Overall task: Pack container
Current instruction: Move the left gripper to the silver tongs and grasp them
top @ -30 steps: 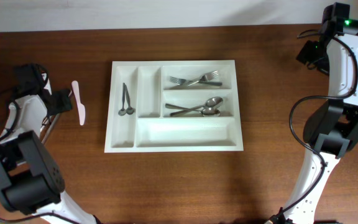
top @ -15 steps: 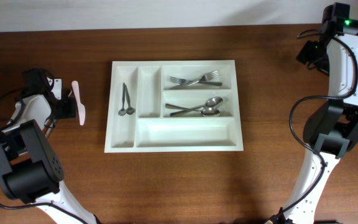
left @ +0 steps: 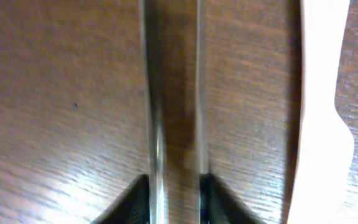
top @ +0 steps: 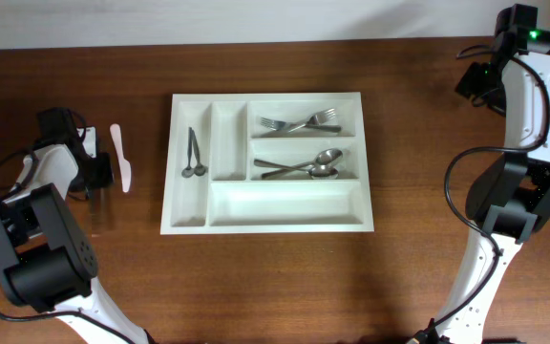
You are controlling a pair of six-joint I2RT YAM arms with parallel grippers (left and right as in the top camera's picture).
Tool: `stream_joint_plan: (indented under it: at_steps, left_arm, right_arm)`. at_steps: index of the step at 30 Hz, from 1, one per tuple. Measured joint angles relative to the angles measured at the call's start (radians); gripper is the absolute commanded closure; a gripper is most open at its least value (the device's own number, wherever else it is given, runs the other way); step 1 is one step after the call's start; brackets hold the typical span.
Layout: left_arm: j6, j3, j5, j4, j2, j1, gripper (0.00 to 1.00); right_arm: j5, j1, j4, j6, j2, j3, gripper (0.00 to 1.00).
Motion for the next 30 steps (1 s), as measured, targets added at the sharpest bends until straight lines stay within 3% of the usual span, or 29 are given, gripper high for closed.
stream_joint_plan:
  at_steps: [13, 21, 25, 30]
  left_arm:
    - [-0.014, 0.04, 0.052, -0.06, 0.0, 0.0, 0.98]
    - [-0.006, 0.286, 0.089, -0.196, -0.066, -0.036, 0.98]
    - [0.082, 0.347, 0.093, -0.239, -0.165, -0.127, 0.98]
    - [0.279, 0.354, 0.12, -0.338, -0.223, -0.301, 0.98]
  right_arm:
    - [0.0, 0.0, 0.0, 0.0, 0.0, 0.0, 0.01]
    - [0.0, 0.0, 0.0, 0.0, 0.0, 0.0, 0.01]
    - [0.0, 0.0, 0.0, 0.0, 0.0, 0.0, 0.01]
    - [0.0, 0.0, 0.0, 0.0, 0.0, 0.0, 0.01]
